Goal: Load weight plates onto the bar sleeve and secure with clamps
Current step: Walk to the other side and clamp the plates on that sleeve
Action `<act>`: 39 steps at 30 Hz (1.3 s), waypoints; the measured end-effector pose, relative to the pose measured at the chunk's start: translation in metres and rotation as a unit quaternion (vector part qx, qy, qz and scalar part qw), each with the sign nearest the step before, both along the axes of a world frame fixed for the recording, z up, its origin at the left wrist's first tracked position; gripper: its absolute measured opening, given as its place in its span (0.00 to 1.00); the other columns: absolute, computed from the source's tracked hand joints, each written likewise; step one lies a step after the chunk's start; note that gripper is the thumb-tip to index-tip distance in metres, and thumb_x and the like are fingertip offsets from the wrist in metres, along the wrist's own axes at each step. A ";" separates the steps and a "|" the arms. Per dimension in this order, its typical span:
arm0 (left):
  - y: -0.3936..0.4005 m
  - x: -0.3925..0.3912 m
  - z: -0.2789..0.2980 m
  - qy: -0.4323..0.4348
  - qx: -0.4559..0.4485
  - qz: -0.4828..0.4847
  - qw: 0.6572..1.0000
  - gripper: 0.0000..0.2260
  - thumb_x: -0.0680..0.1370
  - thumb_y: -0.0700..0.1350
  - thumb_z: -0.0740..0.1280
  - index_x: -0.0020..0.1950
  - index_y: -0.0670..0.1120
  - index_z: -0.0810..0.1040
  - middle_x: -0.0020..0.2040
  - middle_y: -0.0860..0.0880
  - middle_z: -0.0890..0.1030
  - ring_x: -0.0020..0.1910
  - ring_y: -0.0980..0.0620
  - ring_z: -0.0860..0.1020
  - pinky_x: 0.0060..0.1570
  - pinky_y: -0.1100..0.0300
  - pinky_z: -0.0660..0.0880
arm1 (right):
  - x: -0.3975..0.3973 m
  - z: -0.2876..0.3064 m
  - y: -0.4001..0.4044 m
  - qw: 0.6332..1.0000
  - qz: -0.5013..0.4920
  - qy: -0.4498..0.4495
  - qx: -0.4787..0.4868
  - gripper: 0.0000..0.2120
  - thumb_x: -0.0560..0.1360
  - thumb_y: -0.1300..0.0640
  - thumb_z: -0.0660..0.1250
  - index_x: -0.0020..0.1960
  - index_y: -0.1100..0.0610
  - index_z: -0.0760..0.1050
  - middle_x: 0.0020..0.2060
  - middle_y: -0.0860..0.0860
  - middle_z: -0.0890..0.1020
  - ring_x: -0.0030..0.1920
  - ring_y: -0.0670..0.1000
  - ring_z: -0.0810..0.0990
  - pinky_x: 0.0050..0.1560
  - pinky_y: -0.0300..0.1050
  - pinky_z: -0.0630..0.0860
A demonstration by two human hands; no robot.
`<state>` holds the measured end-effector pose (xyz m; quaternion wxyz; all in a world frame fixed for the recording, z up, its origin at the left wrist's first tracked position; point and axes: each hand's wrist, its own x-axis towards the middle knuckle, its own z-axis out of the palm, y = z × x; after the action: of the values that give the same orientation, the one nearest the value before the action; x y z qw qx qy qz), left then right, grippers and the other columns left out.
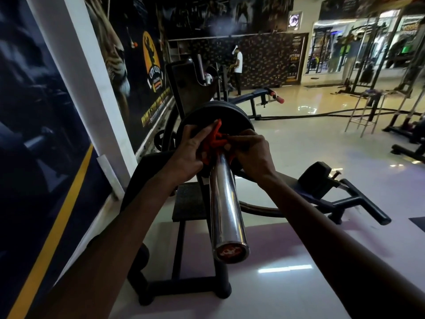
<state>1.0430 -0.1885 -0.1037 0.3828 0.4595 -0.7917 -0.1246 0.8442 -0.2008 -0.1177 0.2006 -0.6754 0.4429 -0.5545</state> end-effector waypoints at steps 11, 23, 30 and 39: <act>0.002 -0.004 0.010 -0.046 -0.003 -0.005 0.999 0.36 0.78 0.33 0.69 0.80 0.57 0.62 0.73 0.46 0.61 0.69 0.54 0.66 0.67 0.70 0.66 | -0.003 0.009 0.009 0.982 0.074 0.149 -0.093 0.31 0.78 0.72 0.64 0.79 0.57 0.65 0.63 0.62 0.71 0.60 0.56 0.75 0.55 0.33 0.78; 0.005 -0.001 -0.029 0.125 -0.097 0.056 0.986 0.16 0.80 0.39 0.71 0.67 0.40 0.80 0.64 0.48 0.78 0.61 0.61 0.77 0.62 0.77 0.69 | -0.003 -0.010 0.001 0.988 -0.012 0.050 -0.147 0.25 0.73 0.70 0.74 0.69 0.58 0.78 0.64 0.53 0.78 0.62 0.44 0.76 0.62 0.30 0.75; 0.007 0.000 -0.025 0.127 -0.085 0.055 0.987 0.17 0.79 0.38 0.71 0.68 0.42 0.80 0.66 0.50 0.78 0.66 0.54 0.77 0.68 0.68 0.72 | 0.003 -0.018 0.006 0.985 -0.054 -0.006 -0.166 0.18 0.72 0.65 0.76 0.62 0.60 0.83 0.59 0.53 0.84 0.60 0.45 0.81 0.62 0.30 0.74; 0.011 -0.003 -0.025 0.118 -0.063 0.085 0.987 0.18 0.78 0.37 0.72 0.68 0.43 0.80 0.65 0.50 0.78 0.67 0.51 0.77 0.68 0.68 0.71 | 0.004 -0.018 0.009 0.988 -0.056 -0.008 -0.141 0.14 0.74 0.62 0.76 0.60 0.61 0.84 0.58 0.55 0.85 0.58 0.48 0.83 0.61 0.31 0.76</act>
<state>1.0397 -0.1780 -0.1288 0.5110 0.4819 -0.7055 -0.0948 0.8487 -0.1920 -0.1358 0.0752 -0.6666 0.3956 -0.6273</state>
